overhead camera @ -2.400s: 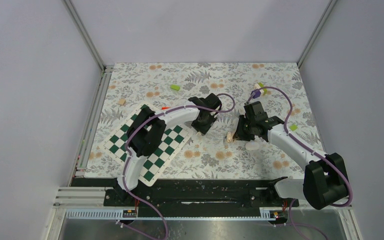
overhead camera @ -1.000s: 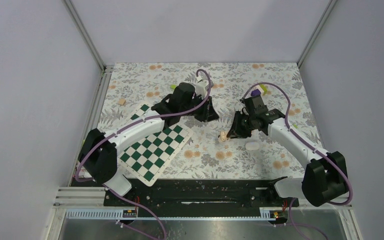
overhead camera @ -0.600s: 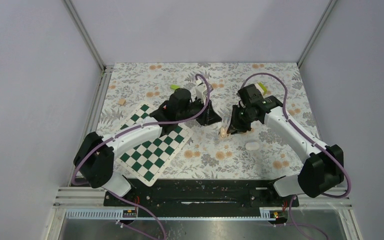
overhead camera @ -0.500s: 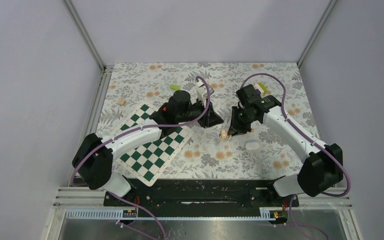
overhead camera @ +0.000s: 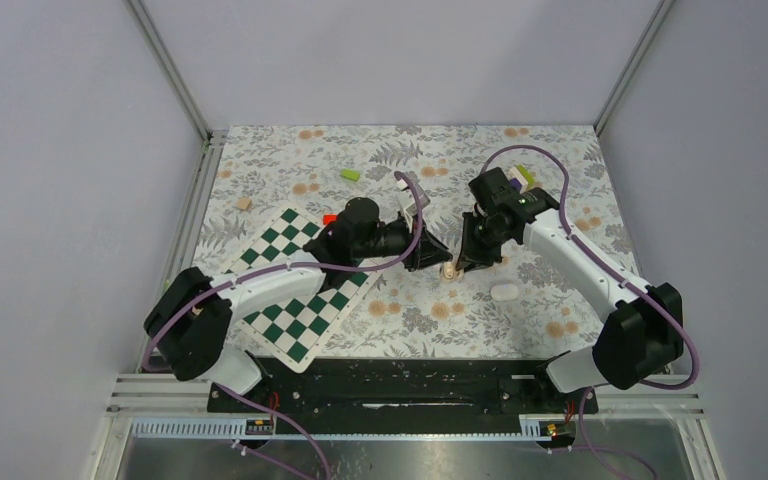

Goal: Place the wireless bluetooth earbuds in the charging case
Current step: Insert the right earbud into the right side groove of the charging case.

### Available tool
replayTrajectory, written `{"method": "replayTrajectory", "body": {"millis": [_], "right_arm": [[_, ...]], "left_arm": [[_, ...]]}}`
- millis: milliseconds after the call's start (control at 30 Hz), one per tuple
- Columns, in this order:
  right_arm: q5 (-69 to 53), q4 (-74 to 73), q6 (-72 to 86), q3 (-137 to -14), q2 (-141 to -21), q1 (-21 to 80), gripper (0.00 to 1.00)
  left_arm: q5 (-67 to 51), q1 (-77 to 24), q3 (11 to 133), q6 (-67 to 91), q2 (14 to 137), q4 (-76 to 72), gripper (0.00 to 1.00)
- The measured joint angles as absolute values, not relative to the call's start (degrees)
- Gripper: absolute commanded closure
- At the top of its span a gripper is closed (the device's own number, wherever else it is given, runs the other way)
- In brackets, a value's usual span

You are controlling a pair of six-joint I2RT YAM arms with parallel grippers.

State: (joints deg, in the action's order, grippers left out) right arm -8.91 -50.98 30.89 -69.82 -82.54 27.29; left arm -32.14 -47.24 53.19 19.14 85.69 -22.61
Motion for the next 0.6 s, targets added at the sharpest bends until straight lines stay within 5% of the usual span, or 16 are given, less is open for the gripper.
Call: {"method": "replayTrajectory", "body": {"millis": [600], "right_arm": [[-10.15, -50.92, 30.87, -70.02, -82.56, 27.44, 1.0]], "left_arm": [[-33.06, -48.34, 52.82, 19.92, 90.83, -26.13, 1.0]]}}
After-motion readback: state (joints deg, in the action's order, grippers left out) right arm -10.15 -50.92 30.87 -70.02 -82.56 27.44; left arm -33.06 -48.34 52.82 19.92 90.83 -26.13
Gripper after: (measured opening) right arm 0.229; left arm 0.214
